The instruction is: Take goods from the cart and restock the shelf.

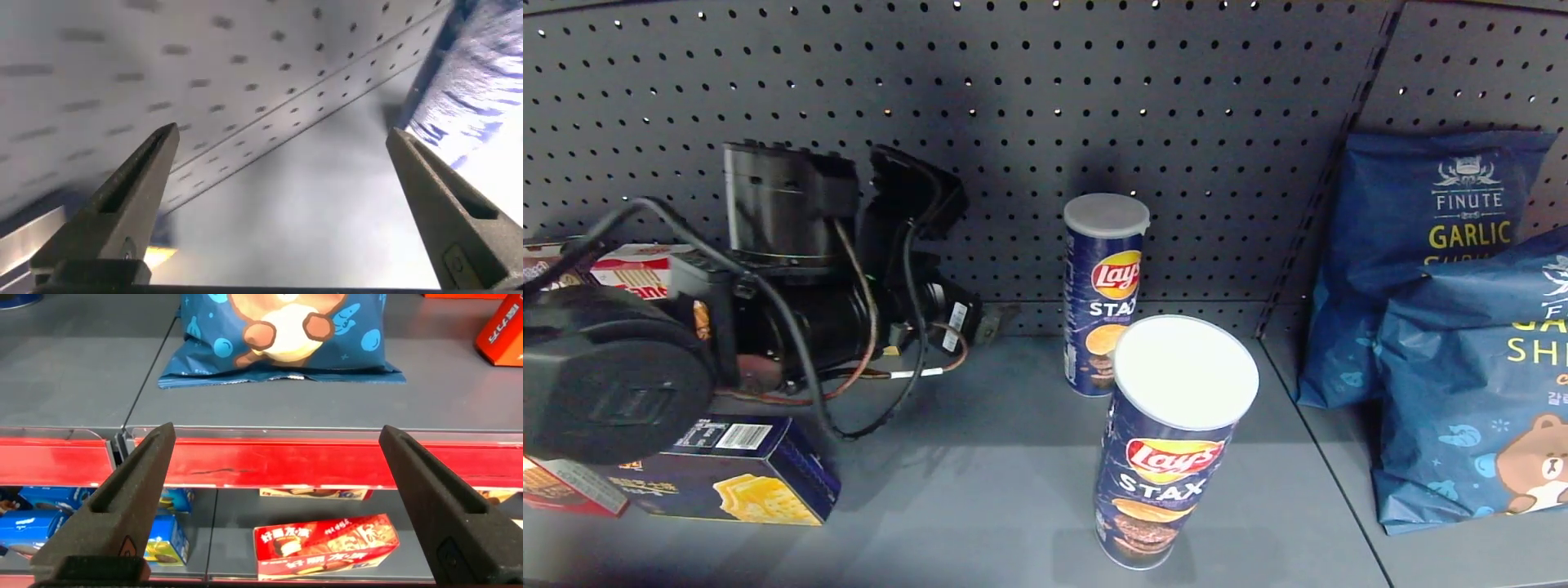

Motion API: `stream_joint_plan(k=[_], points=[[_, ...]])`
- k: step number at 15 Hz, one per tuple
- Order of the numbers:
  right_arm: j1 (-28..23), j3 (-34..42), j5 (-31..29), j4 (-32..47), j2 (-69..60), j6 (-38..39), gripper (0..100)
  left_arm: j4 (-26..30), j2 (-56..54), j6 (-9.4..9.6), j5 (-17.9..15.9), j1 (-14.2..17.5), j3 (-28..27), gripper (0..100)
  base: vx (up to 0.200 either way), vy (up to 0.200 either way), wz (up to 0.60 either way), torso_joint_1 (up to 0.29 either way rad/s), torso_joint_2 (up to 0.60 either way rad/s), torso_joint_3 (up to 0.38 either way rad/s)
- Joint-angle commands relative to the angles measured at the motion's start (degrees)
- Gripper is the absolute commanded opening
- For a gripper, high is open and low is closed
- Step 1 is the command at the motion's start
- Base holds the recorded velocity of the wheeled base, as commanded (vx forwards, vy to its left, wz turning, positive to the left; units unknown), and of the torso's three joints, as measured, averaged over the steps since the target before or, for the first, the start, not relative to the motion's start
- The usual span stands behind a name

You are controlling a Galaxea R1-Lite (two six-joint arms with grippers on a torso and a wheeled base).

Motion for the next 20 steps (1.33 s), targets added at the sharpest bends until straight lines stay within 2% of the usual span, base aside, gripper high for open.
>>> stream_joint_plan(k=[1,5,8,9,10,11,12,13,15,19,20], points=[[0.0,0.0,0.0,0.0,0.1,0.0,100,1.2,-9.7,0.21,0.3,0.3,3.7,100,0.000,0.000,0.00,0.000,0.00,0.000],[0.0,0.0,0.5,0.0,0.1,-0.2,100,0.9,-16.3,0.47,0.2,-2.4,9.3,100,0.000,0.000,0.00,0.000,0.00,0.000],[0.0,0.0,0.7,-0.6,0.1,-0.5,100,-2.3,-18.2,0.21,0.2,-1.1,13.6,100,0.000,0.000,0.00,0.000,0.00,0.000],[1.4,-13.4,-0.2,-3.2,10.2,2.5,100,-3.1,-18.2,0.30,0.0,-0.4,13.7,100,0.000,0.000,0.00,0.000,0.00,0.000],[2.8,-22.9,0.4,-3.5,22.3,6.2,100,-3.2,-18.1,0.47,0.1,-0.6,13.6,100,0.000,0.000,0.00,0.000,0.00,0.000],[4.8,-26.5,3.2,-3.6,25.0,4.7,100,-3.5,-17.9,0.47,0.1,-0.6,13.4,100,0.000,0.000,0.00,0.000,0.00,0.000],[6.3,-27.4,7.9,-3.0,27.0,0.2,100,-3.7,-17.7,0.47,0.1,-0.6,13.4,100,0.000,0.000,0.00,0.000,0.00,0.000],[7.1,-27.4,10.1,-2.2,29.1,-2.3,100,-3.7,-17.6,0.47,0.1,-0.6,13.4,100,0.000,0.000,0.00,0.000,0.00,0.000],[14.1,-28.0,14.3,-1.8,38.2,-7.0,100,-4.3,-17.5,0.47,0.1,-0.4,13.4,100,0.000,0.000,0.00,0.000,0.00,0.000],[27.0,-28.5,11.4,-4.3,53.4,-8.0,100,-5.1,-17.6,0.39,0.0,-0.1,13.4,100,0.000,0.000,0.00,0.000,0.00,0.000],[27.2,-28.4,11.4,-4.4,53.7,-8.0,100,-5.1,-17.6,0.39,0.0,-0.1,13.4,100,0.000,0.000,0.00,0.000,0.00,0.000]])
